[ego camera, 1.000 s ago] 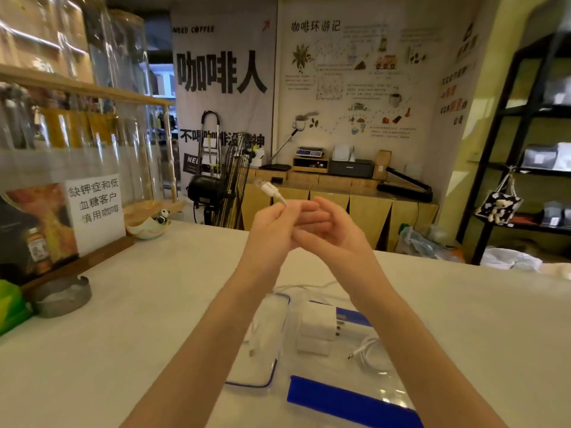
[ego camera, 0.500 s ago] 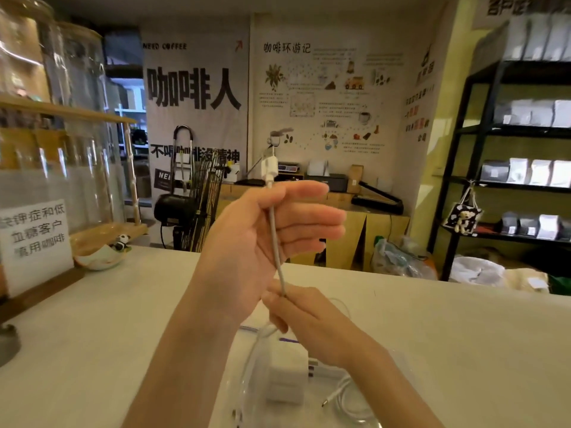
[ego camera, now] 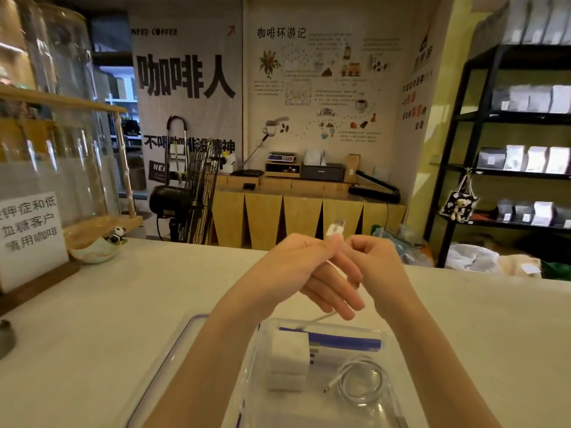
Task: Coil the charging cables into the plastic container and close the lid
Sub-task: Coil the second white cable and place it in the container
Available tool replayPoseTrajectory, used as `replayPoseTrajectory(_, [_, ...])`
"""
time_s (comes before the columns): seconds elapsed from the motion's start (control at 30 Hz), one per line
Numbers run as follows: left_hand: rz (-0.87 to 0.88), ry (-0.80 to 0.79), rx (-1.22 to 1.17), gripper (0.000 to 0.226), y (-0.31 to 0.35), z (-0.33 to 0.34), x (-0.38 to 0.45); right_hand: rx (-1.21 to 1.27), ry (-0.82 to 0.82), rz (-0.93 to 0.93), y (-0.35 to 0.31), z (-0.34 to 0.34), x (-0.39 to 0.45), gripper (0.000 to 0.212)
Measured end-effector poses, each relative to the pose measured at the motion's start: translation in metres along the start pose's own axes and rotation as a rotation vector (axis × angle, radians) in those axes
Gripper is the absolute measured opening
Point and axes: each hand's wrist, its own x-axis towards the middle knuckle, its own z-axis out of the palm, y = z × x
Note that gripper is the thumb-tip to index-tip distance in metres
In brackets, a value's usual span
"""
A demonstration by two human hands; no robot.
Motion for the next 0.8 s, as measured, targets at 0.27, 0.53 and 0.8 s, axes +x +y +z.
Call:
replayPoseTrajectory(0.27, [0.092,0.419,0.134,0.045,-0.032,0.019,0.030,-0.312,0.119,-0.247,-0.011,-0.009,-0.004,0.031])
replayPoseTrajectory(0.53, [0.207,0.524,-0.214,0.046,-0.031,0.005,0.031,-0.434,-0.123,-0.343,-0.032,0.013,-0.023,0.019])
replayPoseTrajectory(0.8, [0.123,0.270,-0.734,0.050,-0.021,-0.010,0.021,-0.361,-0.445,-0.199,-0.041,0.004,-0.025,0.025])
